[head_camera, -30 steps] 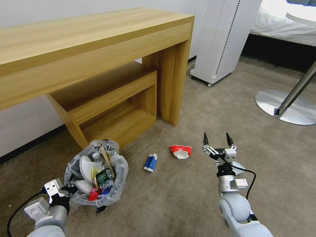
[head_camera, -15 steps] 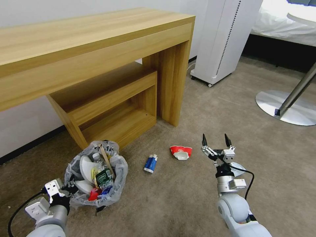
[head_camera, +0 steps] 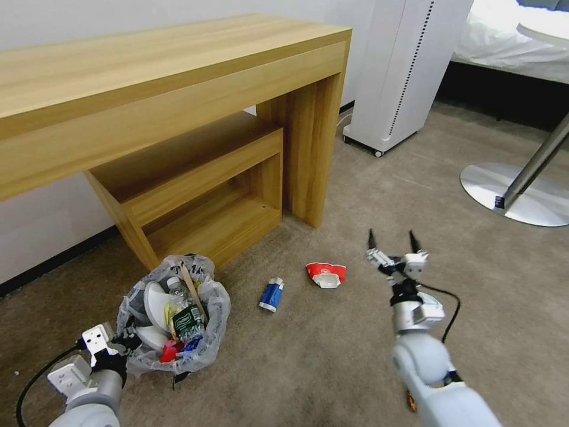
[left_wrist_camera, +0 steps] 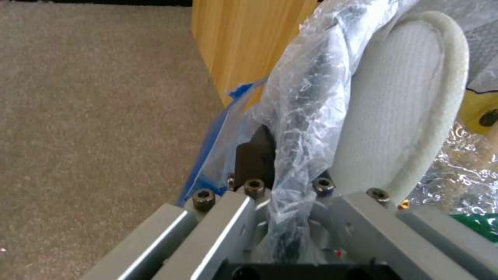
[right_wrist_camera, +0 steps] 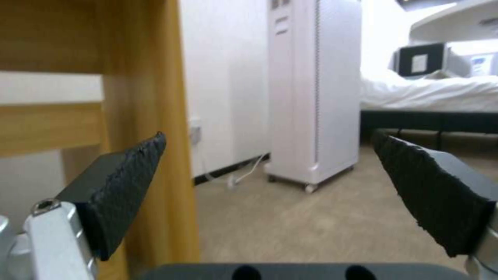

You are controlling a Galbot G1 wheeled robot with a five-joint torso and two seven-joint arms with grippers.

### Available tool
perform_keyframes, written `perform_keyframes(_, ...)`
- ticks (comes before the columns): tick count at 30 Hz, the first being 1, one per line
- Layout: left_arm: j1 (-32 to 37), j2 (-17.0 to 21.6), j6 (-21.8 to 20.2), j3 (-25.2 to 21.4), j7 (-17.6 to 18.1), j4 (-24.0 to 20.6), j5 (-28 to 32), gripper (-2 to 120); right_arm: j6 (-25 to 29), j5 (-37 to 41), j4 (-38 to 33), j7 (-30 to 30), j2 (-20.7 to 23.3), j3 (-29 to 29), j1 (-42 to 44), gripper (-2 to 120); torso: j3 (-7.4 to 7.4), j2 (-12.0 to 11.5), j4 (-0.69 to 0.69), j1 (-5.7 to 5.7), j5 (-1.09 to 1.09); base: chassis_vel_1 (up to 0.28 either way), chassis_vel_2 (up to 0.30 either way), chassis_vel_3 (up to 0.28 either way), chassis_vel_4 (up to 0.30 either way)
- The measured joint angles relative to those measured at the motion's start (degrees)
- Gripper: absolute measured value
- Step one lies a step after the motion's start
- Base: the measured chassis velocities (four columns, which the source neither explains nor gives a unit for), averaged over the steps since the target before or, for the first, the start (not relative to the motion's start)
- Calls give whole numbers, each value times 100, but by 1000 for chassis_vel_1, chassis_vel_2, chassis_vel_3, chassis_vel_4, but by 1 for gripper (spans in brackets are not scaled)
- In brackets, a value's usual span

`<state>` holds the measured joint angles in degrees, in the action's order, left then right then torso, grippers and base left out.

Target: Pick up the trash bin and place the garbage on the floor into it.

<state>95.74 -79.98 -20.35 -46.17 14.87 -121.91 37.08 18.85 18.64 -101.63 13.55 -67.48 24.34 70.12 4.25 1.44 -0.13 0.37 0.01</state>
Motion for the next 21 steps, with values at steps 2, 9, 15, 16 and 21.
perform_keyframes(2,-28,-4,1,10,-1,12,0,0,5,82,58,-23,99,143,-121,100,0,0,1,0,-1,0,0,0,0)
perform_keyframes(9,-60,-8,3,17,-1,38,3,0,-92,433,-9,-2,278,188,-232,100,0,0,0,0,0,0,0,0,0)
perform_keyframes(15,-80,-3,6,20,-1,63,3,0,-621,766,-273,351,301,-122,-247,100,0,0,1,0,0,0,0,0,0)
perform_keyframes(16,-89,-3,6,20,-1,74,3,0,-870,880,-369,583,341,-266,-275,100,0,0,0,0,-1,0,0,0,0)
perform_keyframes(21,-91,-26,15,29,0,110,-3,0,-2010,1354,-506,1571,358,-1022,-557,100,0,0,0,0,-2,0,0,0,0)
